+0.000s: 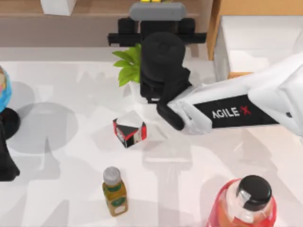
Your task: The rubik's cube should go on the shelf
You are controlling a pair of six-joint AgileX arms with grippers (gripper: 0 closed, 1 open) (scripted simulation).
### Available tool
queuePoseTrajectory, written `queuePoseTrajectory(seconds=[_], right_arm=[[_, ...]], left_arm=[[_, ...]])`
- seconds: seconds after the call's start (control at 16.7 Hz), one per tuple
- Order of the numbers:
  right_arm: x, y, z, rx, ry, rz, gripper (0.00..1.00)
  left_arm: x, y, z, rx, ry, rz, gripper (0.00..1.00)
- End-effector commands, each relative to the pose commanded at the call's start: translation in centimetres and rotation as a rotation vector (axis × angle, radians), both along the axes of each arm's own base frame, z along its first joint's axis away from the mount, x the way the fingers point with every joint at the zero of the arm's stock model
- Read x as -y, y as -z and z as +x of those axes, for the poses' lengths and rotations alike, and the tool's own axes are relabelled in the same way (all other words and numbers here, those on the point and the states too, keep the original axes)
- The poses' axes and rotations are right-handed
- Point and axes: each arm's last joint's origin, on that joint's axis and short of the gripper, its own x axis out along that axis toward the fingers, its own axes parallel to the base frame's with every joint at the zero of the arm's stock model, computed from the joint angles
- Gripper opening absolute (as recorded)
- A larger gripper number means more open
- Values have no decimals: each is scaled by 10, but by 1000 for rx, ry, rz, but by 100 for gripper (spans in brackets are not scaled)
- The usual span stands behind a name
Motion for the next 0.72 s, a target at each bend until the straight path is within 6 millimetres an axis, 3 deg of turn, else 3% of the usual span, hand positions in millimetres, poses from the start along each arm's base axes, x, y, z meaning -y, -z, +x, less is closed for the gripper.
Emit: queuePoseTrajectory(seconds=[0.42, 0.72], right_arm=[[-9, -3, 53, -3, -25, -1, 0], [-2, -4, 88, -1, -3, -3, 0]], left_arm=[[0, 0, 0, 0, 0, 0, 100], [0, 0, 0, 0, 0, 0, 100]])
